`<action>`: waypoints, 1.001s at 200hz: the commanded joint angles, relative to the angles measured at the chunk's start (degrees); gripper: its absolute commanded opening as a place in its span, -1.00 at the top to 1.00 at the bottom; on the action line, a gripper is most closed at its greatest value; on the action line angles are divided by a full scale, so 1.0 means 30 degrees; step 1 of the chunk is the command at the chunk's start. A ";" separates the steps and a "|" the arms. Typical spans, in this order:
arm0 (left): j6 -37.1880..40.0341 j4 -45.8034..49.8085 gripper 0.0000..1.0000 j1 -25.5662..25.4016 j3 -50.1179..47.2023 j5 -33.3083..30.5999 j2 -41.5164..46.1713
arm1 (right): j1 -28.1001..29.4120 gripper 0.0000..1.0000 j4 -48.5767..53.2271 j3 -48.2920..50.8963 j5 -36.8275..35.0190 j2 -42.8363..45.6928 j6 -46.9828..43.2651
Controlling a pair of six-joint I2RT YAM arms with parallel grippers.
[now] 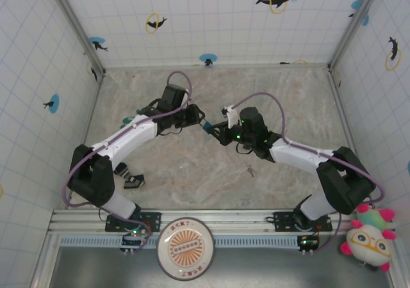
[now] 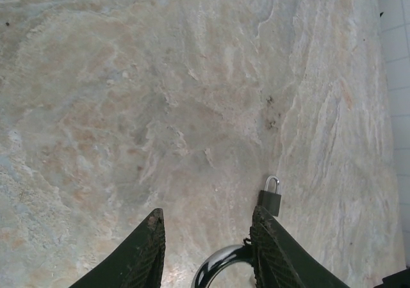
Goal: Unlock with the key
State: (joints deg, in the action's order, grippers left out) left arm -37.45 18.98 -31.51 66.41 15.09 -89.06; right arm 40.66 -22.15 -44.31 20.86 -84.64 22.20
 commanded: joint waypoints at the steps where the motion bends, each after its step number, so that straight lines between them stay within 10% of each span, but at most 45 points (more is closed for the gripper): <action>1: 0.0613 0.0764 0.25 -0.0123 -0.0360 0.0360 -0.0237 | -0.0036 1.00 -0.0370 -0.1034 -0.0059 0.0963 -0.0760; 83: 0.0546 0.1551 0.71 -0.0089 -0.0659 -0.0436 -0.0038 | -0.0646 1.00 -0.0186 -0.0253 -0.1928 0.1701 -0.0950; 200: -0.1036 0.0252 0.23 0.0033 -0.1993 -0.3103 0.3599 | -0.0878 1.00 -0.6089 -0.0073 -0.1181 -0.3231 0.4989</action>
State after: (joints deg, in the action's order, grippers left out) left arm -39.11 22.11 -31.48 61.89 7.70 -82.26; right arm 37.47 -31.11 -43.68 16.51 -90.11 30.85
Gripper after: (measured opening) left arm 0.371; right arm 0.172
